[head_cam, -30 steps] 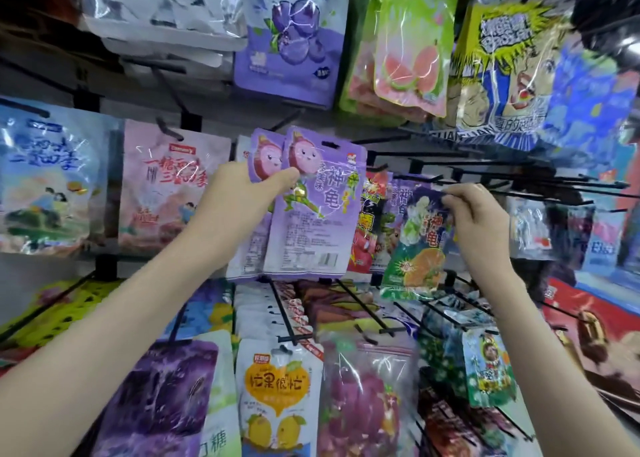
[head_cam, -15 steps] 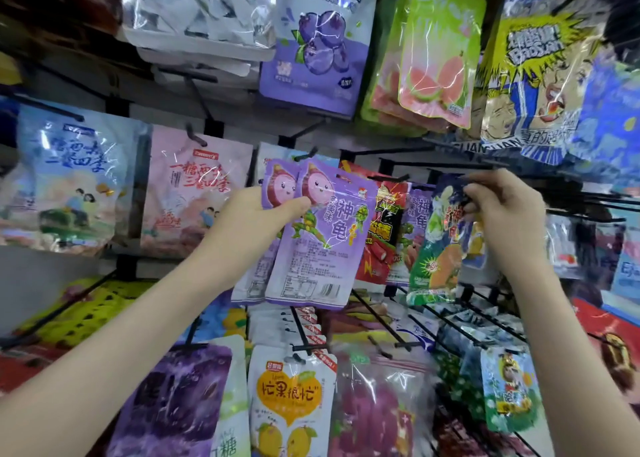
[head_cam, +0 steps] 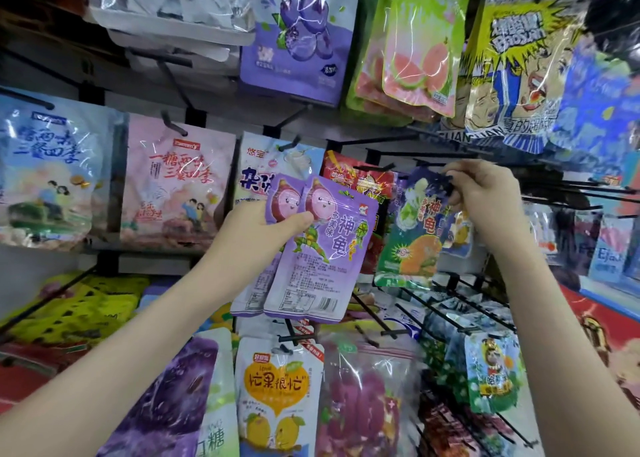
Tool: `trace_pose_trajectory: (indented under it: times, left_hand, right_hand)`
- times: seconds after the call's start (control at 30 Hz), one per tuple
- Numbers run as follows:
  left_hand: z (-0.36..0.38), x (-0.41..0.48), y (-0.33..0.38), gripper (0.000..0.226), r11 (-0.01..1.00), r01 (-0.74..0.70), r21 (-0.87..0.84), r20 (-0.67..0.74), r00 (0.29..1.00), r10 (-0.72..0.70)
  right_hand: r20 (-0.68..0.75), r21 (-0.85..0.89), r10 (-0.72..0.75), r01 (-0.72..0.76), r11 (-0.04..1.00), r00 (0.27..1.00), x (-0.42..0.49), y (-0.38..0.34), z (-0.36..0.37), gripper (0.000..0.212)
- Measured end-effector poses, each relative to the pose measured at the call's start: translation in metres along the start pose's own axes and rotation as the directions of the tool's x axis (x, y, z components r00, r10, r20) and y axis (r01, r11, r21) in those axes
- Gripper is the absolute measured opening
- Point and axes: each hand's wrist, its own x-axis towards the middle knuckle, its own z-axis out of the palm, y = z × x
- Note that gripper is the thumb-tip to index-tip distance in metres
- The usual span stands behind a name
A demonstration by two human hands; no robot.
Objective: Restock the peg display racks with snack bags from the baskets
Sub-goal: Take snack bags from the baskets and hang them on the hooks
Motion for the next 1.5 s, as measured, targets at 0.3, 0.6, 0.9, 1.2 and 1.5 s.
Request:
trace_pose_trajectory:
  times: [0.3, 0.6, 0.9, 1.2, 1.5]
  left_hand:
    - [0.003, -0.007, -0.005, 0.03, 0.999, -0.024, -0.042, 0.005, 1.0, 0.024]
    - [-0.006, -0.015, -0.008, 0.067, 0.998, 0.008, -0.063, 0.027, 1.0, -0.007]
    - [0.033, -0.01, 0.001, 0.013, 0.975, 0.039, -0.218, 0.031, 0.999, -0.033]
    - [0.073, -0.02, -0.002, 0.034, 0.972, 0.122, -0.2, 0.167, 0.982, -0.089]
    - [0.094, -0.025, -0.009, 0.036, 0.983, 0.016, -0.185, 0.047, 0.999, -0.007]
  right_hand:
    - [-0.011, 0.097, 0.154, -0.152, 0.984, 0.988, 0.011, 0.004, 0.042, 0.025]
    - [-0.12, 0.195, 0.092, -0.067, 0.978, 0.989, -0.064, -0.005, 0.061, 0.067]
    - [0.248, 0.477, 0.107, -0.217, 0.851, 0.963, -0.1, -0.036, 0.049, 0.036]
    - [0.337, 0.585, 0.189, -0.363, 0.725, 0.922, -0.115, -0.019, 0.035, 0.02]
    - [0.29, 0.444, 0.207, -0.322, 0.836, 0.935, -0.129, -0.008, 0.02, 0.017]
